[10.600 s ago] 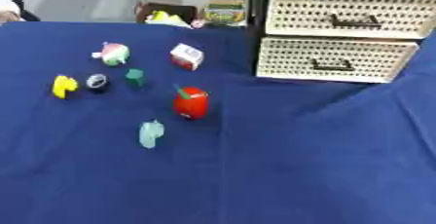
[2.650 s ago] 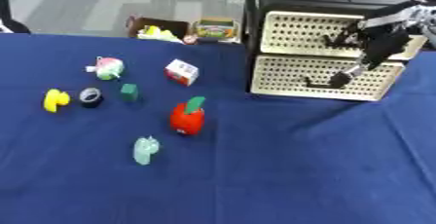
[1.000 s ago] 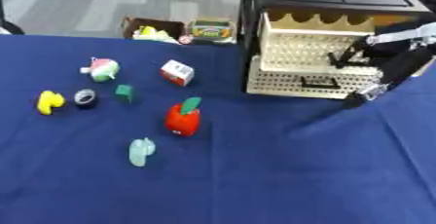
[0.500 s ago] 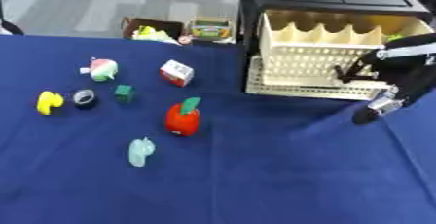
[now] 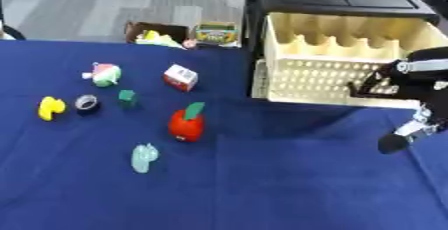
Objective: Pick up objects from table and place into drawer.
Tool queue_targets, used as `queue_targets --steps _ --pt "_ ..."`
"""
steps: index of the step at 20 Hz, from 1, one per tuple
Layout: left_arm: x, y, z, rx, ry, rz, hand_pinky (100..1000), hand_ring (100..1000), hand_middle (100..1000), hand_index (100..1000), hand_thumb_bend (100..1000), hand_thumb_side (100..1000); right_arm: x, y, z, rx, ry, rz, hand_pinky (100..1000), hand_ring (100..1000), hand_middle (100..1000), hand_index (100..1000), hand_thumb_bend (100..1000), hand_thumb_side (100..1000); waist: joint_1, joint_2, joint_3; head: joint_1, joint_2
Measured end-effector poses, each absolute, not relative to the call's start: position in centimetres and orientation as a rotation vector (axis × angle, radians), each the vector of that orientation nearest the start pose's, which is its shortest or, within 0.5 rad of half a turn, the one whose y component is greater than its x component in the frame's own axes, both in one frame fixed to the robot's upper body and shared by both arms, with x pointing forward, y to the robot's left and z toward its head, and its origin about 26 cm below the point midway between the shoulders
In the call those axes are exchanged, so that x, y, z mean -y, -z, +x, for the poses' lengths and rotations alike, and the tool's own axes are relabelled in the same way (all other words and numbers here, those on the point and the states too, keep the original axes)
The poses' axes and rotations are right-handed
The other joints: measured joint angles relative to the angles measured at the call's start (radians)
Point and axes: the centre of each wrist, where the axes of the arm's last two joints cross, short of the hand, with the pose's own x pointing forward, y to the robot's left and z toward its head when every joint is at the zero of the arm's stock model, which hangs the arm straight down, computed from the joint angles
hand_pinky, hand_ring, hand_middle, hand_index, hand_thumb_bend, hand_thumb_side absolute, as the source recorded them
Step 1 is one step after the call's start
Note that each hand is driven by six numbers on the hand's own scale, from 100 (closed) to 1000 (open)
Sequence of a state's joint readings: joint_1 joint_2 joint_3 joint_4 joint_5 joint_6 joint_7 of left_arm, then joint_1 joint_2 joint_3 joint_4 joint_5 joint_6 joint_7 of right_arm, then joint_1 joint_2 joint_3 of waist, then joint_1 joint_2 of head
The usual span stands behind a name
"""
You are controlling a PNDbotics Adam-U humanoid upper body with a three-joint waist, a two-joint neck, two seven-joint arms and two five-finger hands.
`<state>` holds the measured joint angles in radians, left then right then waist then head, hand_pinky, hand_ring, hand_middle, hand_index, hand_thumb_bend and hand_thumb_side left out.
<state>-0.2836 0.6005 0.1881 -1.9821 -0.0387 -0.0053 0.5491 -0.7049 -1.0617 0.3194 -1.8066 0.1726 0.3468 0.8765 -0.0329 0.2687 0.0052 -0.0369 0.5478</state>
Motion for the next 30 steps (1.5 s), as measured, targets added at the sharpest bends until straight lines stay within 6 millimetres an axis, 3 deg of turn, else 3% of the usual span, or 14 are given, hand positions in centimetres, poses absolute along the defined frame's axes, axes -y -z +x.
queue_targets --steps 6,17,30 --pt "-34.2 -25.2 28.9 2.387 -0.088 0.921 466 497 477 768 100 597 29.4 -32.3 32.2 1.139 -1.616 -0.550 100 100 100 980 801 660 0.000 -0.003 -0.004 0.007 0.000" --pt "-34.0 -25.2 29.0 2.403 -0.065 0.907 465 497 477 766 100 595 29.4 -32.5 31.8 1.152 -1.604 -0.582 100 100 100 968 795 691 0.005 -0.004 -0.003 0.010 0.000" --pt "-34.5 -25.1 28.7 2.377 -0.033 0.961 463 495 477 769 100 584 30.5 -37.9 27.8 1.388 -1.599 -0.770 100 100 100 935 807 788 0.013 -0.015 -0.029 0.074 0.001"
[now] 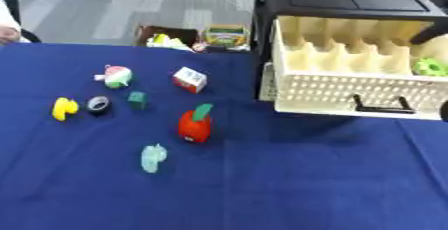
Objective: Pick up objects from table and place into drawer.
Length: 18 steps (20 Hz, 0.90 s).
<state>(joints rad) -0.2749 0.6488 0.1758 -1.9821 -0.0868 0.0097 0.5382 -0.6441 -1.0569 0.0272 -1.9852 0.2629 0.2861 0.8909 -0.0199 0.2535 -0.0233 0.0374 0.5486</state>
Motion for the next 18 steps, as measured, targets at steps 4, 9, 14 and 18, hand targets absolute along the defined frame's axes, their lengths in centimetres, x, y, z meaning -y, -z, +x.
queue_targets --steps 4,9,14,18 --pt "-34.7 -25.3 28.6 2.360 -0.005 1.009 461 494 479 774 100 559 31.3 -38.9 27.3 1.503 -1.560 -0.867 100 100 100 907 723 955 0.003 -0.001 -0.004 0.027 0.001" --pt "-35.2 -25.9 28.4 2.285 0.115 1.179 465 504 501 815 100 534 32.4 -39.0 26.9 1.766 -1.317 -1.068 100 100 100 879 614 1000 0.006 -0.001 -0.007 0.048 0.002" --pt "-35.1 -27.0 28.5 2.115 0.446 1.395 496 572 592 910 100 584 32.4 -38.5 27.2 1.987 -1.020 -1.177 100 100 100 872 588 1000 0.007 -0.001 -0.008 0.053 0.004" --pt "-34.4 -27.8 28.7 1.940 0.758 1.444 536 634 647 930 100 627 32.1 -38.1 27.4 2.057 -0.926 -1.186 100 100 100 872 581 1000 0.007 -0.001 -0.009 0.055 0.004"
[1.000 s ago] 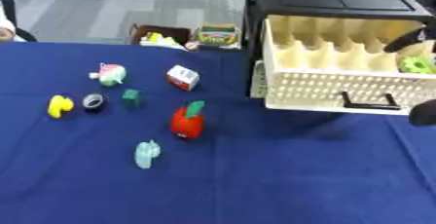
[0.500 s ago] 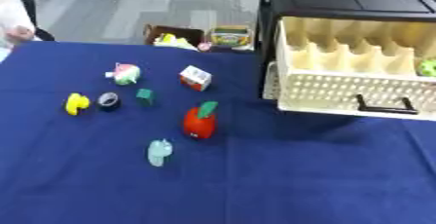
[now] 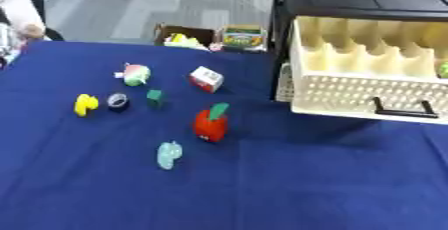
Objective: Pick up objects from table and place into drawer.
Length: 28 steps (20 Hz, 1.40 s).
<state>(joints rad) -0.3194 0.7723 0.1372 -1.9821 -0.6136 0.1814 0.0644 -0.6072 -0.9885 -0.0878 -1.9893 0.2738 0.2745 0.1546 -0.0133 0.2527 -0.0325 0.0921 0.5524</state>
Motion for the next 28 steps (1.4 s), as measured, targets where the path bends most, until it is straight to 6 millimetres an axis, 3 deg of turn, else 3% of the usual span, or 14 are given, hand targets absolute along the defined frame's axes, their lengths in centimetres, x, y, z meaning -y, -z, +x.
queue_targets --steps 9,16,28 --pt "-31.9 -29.8 29.5 1.774 1.193 1.351 580 717 706 935 103 674 31.5 -38.1 27.6 2.124 -0.851 -1.201 100 100 100 871 578 1000 0.001 0.000 -0.004 0.010 0.000" --pt "-29.5 -31.3 30.0 1.723 1.393 1.264 605 754 739 947 217 737 31.2 -38.1 27.7 2.177 -0.800 -1.202 100 100 100 872 563 1000 0.001 0.000 -0.009 0.011 0.000" --pt "-26.8 -32.9 31.7 1.622 1.623 1.146 646 804 785 971 574 912 30.6 -38.1 27.9 2.279 -0.622 -1.186 100 170 100 883 536 1000 0.008 0.000 -0.010 -0.017 0.000"
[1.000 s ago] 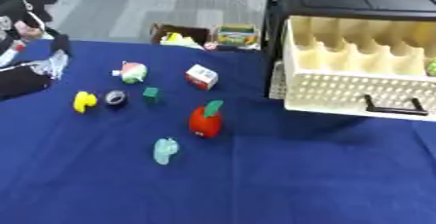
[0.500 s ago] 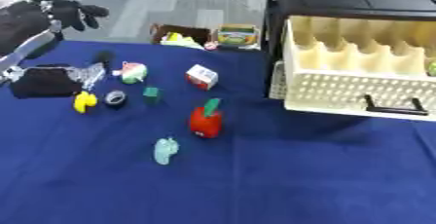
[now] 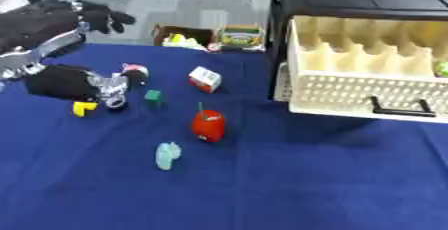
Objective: Pick up objects from table and place into drawer.
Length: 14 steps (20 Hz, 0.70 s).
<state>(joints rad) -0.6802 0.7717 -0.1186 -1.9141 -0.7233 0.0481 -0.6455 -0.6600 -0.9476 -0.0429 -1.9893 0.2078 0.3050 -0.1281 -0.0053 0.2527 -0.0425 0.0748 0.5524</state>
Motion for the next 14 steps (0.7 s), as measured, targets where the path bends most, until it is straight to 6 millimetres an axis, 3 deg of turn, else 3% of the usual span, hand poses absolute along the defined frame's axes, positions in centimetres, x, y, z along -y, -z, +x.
queue_targets --steps 7,14 --pt "-26.1 -32.9 34.1 1.541 1.731 1.043 657 813 780 989 778 958 30.3 -38.2 27.9 -3.158 0.774 1.599 100 179 100 877 529 1000 0.005 0.001 -0.007 0.002 0.000" --pt "-25.6 -32.5 35.9 1.510 1.770 0.978 655 813 771 989 788 948 30.1 -38.3 27.9 -3.175 0.695 1.568 100 189 100 880 523 1000 0.012 0.002 -0.014 0.012 -0.012"
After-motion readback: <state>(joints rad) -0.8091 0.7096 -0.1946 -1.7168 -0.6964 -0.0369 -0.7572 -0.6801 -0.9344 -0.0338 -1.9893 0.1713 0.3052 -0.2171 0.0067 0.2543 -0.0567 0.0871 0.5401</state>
